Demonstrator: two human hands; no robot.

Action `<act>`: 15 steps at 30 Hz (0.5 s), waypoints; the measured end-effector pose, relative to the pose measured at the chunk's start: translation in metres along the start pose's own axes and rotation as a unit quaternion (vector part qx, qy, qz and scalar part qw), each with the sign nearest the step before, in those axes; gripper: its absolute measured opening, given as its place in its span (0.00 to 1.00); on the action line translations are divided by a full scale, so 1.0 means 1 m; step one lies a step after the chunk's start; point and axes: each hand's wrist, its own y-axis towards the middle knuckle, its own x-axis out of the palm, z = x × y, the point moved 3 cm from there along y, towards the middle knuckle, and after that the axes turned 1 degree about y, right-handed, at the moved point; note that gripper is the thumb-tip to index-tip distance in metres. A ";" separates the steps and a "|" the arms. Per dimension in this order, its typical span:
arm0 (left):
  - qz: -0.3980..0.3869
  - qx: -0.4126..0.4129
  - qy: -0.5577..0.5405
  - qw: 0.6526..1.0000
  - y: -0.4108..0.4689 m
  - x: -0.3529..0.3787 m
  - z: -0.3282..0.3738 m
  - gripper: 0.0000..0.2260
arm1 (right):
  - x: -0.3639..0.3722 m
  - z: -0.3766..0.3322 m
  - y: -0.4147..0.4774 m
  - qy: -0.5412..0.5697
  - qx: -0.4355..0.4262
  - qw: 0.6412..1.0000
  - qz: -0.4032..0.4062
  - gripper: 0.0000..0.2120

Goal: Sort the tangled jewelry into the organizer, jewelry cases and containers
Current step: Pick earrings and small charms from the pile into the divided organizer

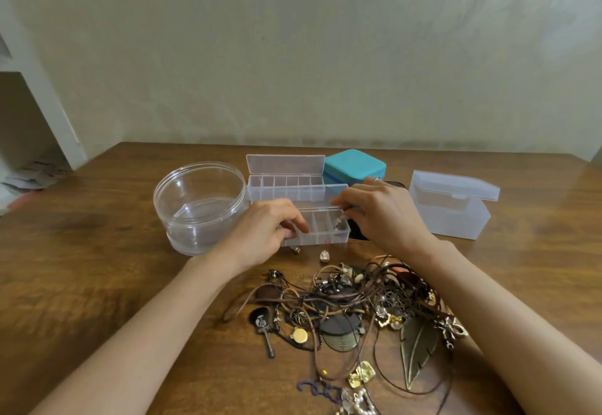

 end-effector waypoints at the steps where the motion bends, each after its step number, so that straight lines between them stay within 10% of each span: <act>1: 0.002 0.001 0.001 1.000 0.000 0.000 0.001 0.11 | -0.003 0.000 -0.001 0.010 0.011 1.000 0.006 0.11; 5: 0.008 0.006 -0.001 1.000 0.000 0.002 -0.001 0.11 | -0.028 0.008 -0.008 0.081 0.091 0.992 0.028 0.10; 11: 0.060 0.040 0.056 0.996 -0.005 -0.008 0.014 0.05 | -0.037 0.008 -0.033 0.225 0.131 0.952 -0.157 0.12; 15: -0.119 0.018 0.048 0.992 -0.016 -0.007 0.037 0.10 | -0.023 0.009 -0.038 0.187 0.115 0.934 -0.283 0.14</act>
